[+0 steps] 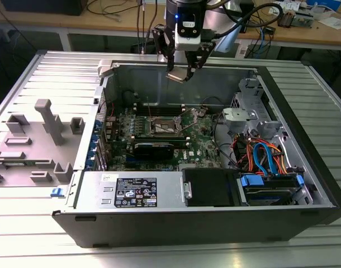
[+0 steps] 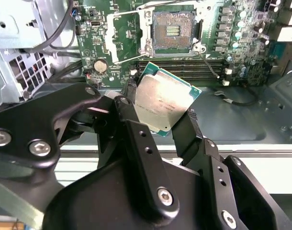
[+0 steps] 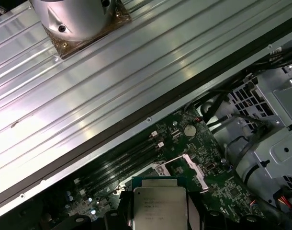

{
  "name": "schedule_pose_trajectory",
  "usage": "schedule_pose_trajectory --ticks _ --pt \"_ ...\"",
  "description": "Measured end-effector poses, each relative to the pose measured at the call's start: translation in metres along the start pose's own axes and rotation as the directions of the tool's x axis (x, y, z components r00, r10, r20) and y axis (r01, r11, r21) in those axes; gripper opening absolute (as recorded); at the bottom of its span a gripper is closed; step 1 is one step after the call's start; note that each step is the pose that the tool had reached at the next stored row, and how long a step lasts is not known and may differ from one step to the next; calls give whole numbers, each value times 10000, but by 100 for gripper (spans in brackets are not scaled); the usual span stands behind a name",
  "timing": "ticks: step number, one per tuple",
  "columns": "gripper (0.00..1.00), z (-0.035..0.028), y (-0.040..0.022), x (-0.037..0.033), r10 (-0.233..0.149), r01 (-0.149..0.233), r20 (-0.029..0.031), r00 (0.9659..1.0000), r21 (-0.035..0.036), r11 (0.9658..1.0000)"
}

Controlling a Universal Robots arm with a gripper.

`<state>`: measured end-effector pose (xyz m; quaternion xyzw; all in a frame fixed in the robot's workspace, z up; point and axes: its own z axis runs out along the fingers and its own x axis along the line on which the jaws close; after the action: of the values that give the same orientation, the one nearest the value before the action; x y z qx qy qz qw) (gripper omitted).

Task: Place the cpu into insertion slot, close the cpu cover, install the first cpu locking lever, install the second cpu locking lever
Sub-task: 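Place the cpu into insertion slot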

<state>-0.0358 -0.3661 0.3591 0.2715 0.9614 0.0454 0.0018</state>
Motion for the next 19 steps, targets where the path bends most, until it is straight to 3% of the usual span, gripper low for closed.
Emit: schedule_pose_trajectory --ticks 5,10,12,14,16,19 --pt "55 4 -11 -7 154 -154 15 9999 -1 9999" --pt "55 17 -13 -7 756 -756 66 9971 -17 9971" --pt "55 22 -13 -7 1068 -1068 92 9942 -24 9943" --pt "55 30 -14 -7 1493 -1493 128 9887 -37 9888" --pt "55 41 -15 -8 1975 -1974 163 9802 -50 9803" --pt "55 47 -22 0 2175 -2174 172 9759 -53 9761"
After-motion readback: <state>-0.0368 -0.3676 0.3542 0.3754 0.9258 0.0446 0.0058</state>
